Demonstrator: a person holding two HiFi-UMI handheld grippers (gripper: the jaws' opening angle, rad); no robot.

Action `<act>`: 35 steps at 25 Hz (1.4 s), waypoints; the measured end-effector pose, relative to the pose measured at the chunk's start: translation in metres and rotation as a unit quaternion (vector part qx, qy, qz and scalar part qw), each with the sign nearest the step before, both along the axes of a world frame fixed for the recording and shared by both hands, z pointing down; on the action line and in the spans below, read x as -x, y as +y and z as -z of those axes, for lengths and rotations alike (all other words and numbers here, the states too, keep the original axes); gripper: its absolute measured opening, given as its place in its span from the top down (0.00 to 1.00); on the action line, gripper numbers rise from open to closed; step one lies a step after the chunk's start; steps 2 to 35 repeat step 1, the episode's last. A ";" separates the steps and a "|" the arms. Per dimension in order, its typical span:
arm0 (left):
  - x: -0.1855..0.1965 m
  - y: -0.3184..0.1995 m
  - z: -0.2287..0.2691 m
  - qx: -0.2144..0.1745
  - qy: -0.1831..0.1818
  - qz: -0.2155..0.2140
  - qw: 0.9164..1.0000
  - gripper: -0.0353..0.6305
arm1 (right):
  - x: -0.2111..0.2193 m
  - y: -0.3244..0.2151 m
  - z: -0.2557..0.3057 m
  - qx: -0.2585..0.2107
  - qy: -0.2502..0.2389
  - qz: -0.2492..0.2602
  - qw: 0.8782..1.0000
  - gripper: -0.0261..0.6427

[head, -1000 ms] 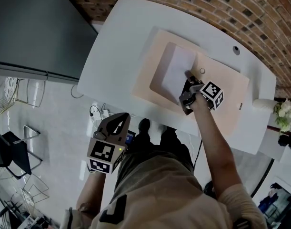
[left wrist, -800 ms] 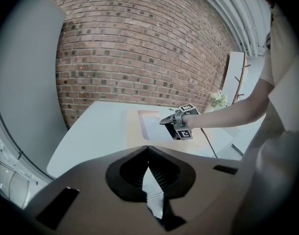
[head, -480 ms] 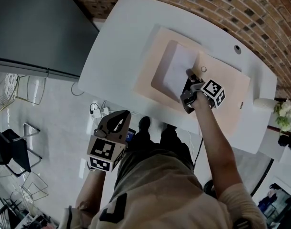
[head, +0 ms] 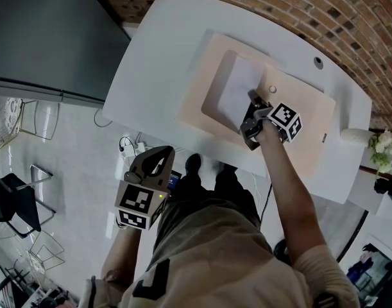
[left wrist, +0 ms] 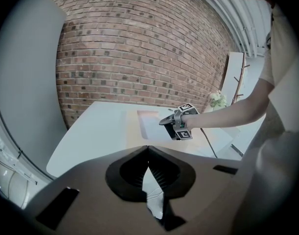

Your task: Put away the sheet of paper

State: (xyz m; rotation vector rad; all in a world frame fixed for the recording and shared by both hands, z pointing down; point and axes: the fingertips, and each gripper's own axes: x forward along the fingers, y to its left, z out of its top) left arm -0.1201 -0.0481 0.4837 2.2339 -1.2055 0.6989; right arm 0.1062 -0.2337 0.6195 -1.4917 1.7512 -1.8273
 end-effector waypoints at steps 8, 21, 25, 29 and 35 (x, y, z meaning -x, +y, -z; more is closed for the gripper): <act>-0.001 0.001 0.000 0.002 0.001 0.000 1.000 0.93 | 0.000 0.001 0.000 0.001 0.001 0.000 1.000 0.93; -0.001 0.001 0.000 0.002 0.001 0.000 1.000 0.93 | 0.000 0.001 0.000 0.001 0.001 0.000 1.000 0.93; -0.001 0.001 0.000 0.002 0.001 0.000 1.000 0.93 | 0.000 0.001 0.000 0.001 0.001 0.000 1.000 0.93; -0.001 0.001 0.000 0.002 0.001 0.000 1.000 0.93 | 0.000 0.001 0.000 0.001 0.001 0.000 1.000 0.93; -0.001 0.001 0.000 0.002 0.001 0.000 1.000 0.93 | 0.000 0.001 0.000 0.001 0.001 0.000 1.000 0.93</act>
